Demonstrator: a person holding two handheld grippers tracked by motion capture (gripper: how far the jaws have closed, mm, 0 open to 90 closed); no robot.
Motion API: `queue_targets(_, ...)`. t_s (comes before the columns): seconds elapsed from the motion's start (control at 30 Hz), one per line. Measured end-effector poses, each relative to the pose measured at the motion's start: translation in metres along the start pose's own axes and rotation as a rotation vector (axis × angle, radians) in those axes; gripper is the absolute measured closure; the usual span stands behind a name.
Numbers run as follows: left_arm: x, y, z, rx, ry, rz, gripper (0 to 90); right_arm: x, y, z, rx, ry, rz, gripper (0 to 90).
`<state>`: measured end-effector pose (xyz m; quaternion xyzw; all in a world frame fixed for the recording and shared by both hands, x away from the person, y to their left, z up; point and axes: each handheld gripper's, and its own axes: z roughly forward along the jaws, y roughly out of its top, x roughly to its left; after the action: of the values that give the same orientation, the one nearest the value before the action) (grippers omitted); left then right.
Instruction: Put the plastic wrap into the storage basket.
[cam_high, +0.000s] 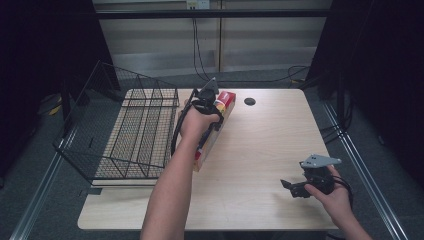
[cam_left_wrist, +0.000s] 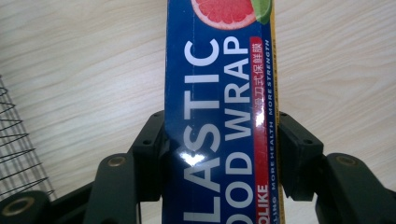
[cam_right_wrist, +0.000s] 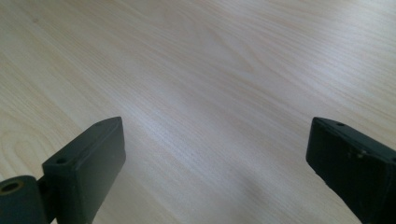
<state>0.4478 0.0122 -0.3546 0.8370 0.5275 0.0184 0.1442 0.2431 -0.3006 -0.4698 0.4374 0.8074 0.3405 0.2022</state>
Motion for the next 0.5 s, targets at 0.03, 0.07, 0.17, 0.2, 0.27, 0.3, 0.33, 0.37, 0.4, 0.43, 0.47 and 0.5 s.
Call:
queue_targets(0.03,0.001,0.000,-0.001,-0.002,0.001,0.008,44.7,0.000,0.000,0.000,0.001,0.001,0.002,4.6)
queue_targets(0.07,0.001,-0.001,-0.003,-0.002,0.000,-0.004,44.7,0.000,0.000,0.000,0.003,0.003,0.004,4.6)
queue_targets(0.17,0.005,-0.002,-0.008,-0.005,-0.008,-0.006,44.7,0.000,0.000,0.000,0.003,-0.002,0.000,4.6)
queue_targets(0.2,0.006,-0.002,-0.009,-0.005,-0.006,-0.012,44.7,-0.001,0.000,0.000,0.000,-0.006,-0.003,4.6)
queue_targets(0.27,0.008,-0.002,-0.012,-0.010,-0.005,-0.010,44.7,0.000,0.000,0.000,0.000,0.001,0.000,4.6)
queue_targets(0.3,0.008,-0.003,-0.014,-0.005,-0.001,-0.018,44.7,-0.001,0.000,0.000,-0.005,-0.005,-0.009,4.6)
queue_targets(0.33,0.010,-0.003,-0.016,-0.002,-0.001,-0.016,44.7,-0.001,0.000,0.000,-0.006,-0.006,-0.011,4.6)
queue_targets(0.37,0.011,-0.004,-0.017,-0.006,-0.005,-0.021,44.7,-0.001,0.000,0.000,-0.004,-0.005,-0.005,4.6)
queue_targets(0.4,0.013,-0.004,-0.019,-0.006,-0.006,-0.020,44.7,0.000,0.000,0.000,-0.002,-0.006,0.005,4.6)
queue_targets(0.43,0.014,-0.004,-0.020,-0.015,-0.008,-0.031,44.7,-0.001,0.000,0.000,-0.003,-0.006,0.004,4.6)
queue_targets(0.47,0.015,-0.005,-0.022,-0.013,-0.006,-0.032,44.7,-0.001,0.000,0.000,-0.006,-0.007,-0.006,4.6)
queue_targets(0.5,0.016,-0.005,-0.024,-0.007,-0.006,-0.028,44.7,-0.001,0.000,0.000,-0.002,-0.002,0.002,4.6)
